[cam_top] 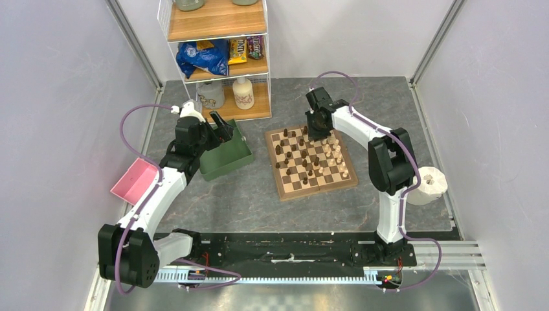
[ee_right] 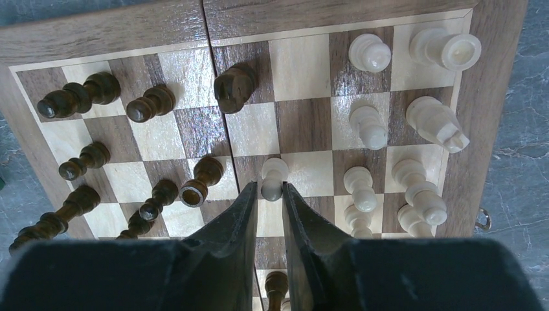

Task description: Set up the chess pieces on the board

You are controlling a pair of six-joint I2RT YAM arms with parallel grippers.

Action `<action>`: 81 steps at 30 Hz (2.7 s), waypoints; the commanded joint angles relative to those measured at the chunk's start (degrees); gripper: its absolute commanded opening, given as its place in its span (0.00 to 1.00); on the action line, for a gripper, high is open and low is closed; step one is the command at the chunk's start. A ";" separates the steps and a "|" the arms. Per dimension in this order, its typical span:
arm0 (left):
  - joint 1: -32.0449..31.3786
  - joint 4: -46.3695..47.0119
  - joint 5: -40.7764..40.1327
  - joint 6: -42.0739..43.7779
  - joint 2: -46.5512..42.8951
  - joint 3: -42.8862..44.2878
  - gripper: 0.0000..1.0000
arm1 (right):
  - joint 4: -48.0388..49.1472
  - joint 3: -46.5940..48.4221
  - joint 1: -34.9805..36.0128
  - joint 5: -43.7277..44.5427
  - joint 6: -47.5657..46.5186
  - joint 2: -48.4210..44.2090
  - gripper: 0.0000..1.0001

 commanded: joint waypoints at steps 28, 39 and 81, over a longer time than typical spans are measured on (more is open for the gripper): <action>0.66 2.31 1.91 -1.12 -0.68 -0.25 0.96 | -0.26 -29.06 0.82 -0.71 5.46 -38.62 0.13; 0.66 3.16 3.11 -1.84 -0.73 -0.80 0.96 | 2.87 -34.67 0.74 0.86 5.79 -34.72 0.13; 0.65 3.67 3.08 -1.66 0.84 0.06 0.96 | 7.75 -36.52 -2.47 3.67 4.83 -28.98 0.20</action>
